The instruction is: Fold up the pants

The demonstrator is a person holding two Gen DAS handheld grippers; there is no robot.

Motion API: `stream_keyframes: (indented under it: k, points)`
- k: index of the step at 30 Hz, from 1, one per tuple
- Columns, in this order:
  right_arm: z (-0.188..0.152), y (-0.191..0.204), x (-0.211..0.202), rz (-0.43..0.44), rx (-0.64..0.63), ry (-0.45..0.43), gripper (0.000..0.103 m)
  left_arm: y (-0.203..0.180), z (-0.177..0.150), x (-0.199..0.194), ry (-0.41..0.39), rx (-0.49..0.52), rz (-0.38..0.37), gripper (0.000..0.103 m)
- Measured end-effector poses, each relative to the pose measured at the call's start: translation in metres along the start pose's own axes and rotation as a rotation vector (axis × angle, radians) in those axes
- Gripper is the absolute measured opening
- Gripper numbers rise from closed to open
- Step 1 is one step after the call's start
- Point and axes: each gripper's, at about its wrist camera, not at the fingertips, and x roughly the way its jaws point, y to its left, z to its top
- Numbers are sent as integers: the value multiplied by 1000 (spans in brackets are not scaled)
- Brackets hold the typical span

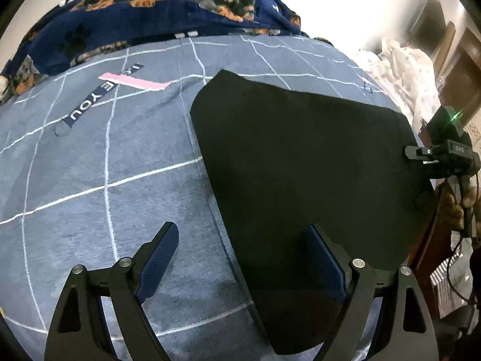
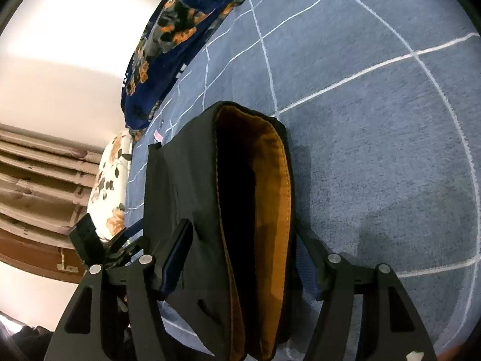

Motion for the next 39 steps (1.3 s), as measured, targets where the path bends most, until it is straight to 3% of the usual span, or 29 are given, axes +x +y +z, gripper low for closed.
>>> stream_keyframes:
  k: [9,16,26,33,39]
  points:
    - [5,2,5,62,-16,59,77,2,5,11,35,-14,-41,86]
    - [8,5,11,99,-34,92,79,-2,12,18,55,21,-92,90]
    - [11,16,21,138,-123,143,79,-21,27,28,106,136,-301,90]
    - [11,16,25,153,-149,173,73,16,39,33,160,2,-550,89]
    - [14,12,24,157,-153,202,70,27,45,36,215,-16,-643,89]
